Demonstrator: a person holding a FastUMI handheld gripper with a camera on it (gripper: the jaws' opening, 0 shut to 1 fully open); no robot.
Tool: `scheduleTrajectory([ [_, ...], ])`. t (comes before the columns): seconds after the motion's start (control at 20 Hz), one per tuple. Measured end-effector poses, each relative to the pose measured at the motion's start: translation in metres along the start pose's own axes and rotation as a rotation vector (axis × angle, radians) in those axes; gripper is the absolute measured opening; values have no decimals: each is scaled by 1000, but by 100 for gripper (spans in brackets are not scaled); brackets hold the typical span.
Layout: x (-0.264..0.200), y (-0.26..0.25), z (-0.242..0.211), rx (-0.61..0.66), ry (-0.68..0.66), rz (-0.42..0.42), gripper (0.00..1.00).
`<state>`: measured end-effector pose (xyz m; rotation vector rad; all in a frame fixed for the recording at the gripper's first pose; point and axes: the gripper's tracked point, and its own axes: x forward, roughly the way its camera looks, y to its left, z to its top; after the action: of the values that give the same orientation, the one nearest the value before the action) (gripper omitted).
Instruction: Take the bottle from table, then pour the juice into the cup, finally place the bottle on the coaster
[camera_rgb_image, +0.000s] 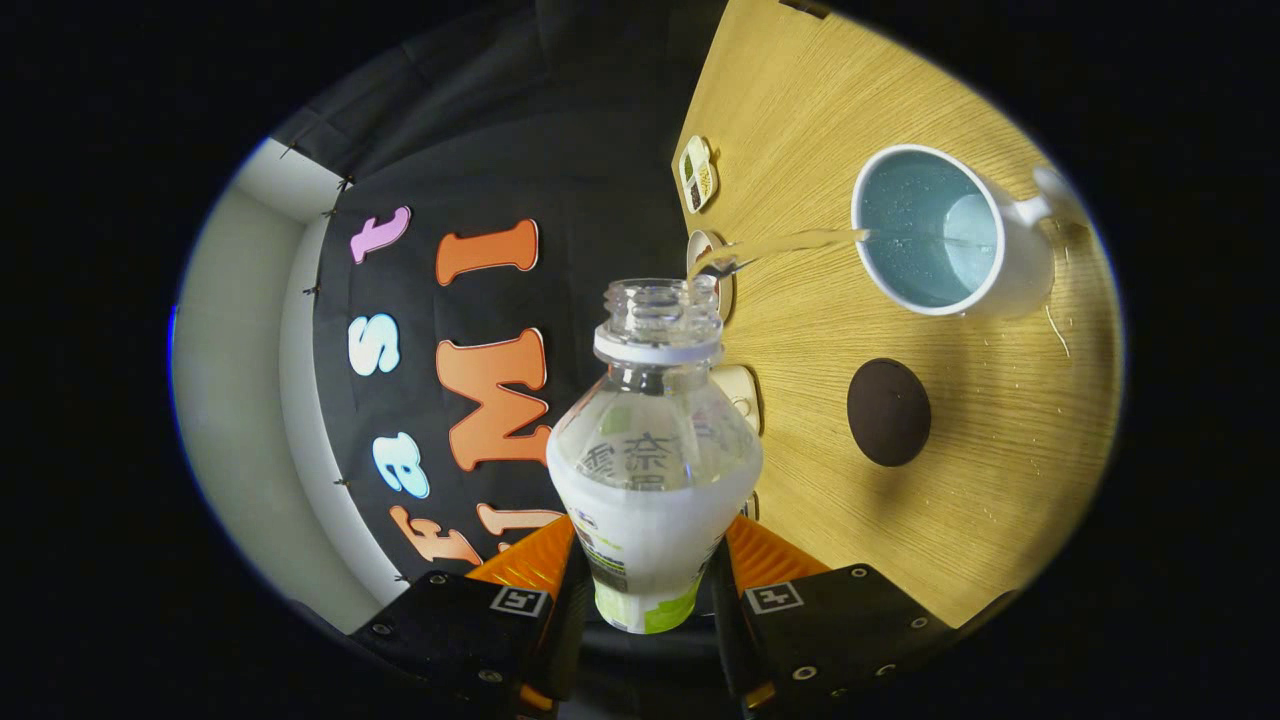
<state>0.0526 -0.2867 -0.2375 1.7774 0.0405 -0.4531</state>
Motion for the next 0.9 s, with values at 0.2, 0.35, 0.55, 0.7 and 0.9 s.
scheduleTrajectory([
  [0.2, -1, -1, 1, 14, 3, -2, 57],
  [0.35, -2, 1, 1, 23, 0, -2, 57],
  [0.55, -3, 5, 3, 31, -3, 5, 57],
  [0.7, -3, 6, 3, 40, -8, 9, 57],
  [0.9, -5, 7, 5, 57, -9, 9, 57],
])
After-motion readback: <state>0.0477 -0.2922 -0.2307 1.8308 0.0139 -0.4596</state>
